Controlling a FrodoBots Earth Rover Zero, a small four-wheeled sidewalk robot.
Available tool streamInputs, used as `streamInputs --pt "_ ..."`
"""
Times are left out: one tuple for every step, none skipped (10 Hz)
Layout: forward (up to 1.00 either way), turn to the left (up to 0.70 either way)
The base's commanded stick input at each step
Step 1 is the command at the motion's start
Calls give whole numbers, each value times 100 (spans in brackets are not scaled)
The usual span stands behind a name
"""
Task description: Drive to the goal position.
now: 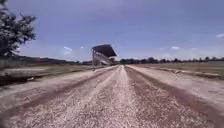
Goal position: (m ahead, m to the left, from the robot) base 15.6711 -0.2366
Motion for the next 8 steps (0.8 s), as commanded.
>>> streamInputs --pt "100 0" --pt "100 0" --pt "100 0" --pt "100 0" --pt "100 0" --pt "100 0" --pt "100 0" --pt "100 0"
